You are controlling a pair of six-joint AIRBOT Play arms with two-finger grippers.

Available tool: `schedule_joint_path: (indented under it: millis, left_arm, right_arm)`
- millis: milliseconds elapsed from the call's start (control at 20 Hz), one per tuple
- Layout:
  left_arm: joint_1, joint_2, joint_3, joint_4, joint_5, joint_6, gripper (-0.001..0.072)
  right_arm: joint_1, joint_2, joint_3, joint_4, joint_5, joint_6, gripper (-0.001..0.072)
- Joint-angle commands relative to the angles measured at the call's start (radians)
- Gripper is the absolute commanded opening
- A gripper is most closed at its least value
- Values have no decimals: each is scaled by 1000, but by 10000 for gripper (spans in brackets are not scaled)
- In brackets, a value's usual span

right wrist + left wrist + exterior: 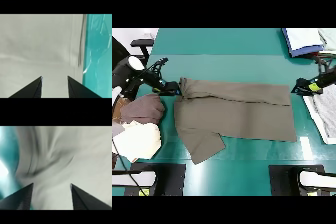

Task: Fold the shirts.

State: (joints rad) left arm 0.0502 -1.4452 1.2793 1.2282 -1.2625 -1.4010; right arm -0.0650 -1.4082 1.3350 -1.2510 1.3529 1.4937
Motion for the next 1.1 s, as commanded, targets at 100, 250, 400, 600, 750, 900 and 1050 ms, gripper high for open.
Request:
schedule_joint_path:
  millis: [100,250,400,600,750,900,1050]
  left_arm:
    - [0,325,-391,90,-36,-99,549]
    - [0,501,-639,11,-37,-146,549]
    - [0,592,-794,-99,15,-144,549]
    - [-34,591,-897,-179,137,-126,549]
    - [-124,591,-908,-217,244,-129,548]
    - [-150,591,-907,-243,275,-144,259]
    - [-150,592,-871,-240,230,-142,27]
  right_arm:
    - [-11,282,-212,10,0,-22,370]
    - [-11,383,-290,11,-43,-22,370]
    - [-11,420,-300,30,-45,-22,370]
    - [-10,444,-300,29,-45,-22,370]
    - [-10,450,-300,29,-38,-21,369]
    - [-10,450,-300,29,-11,-21,370]
    - [-18,450,-302,-13,53,-23,370]
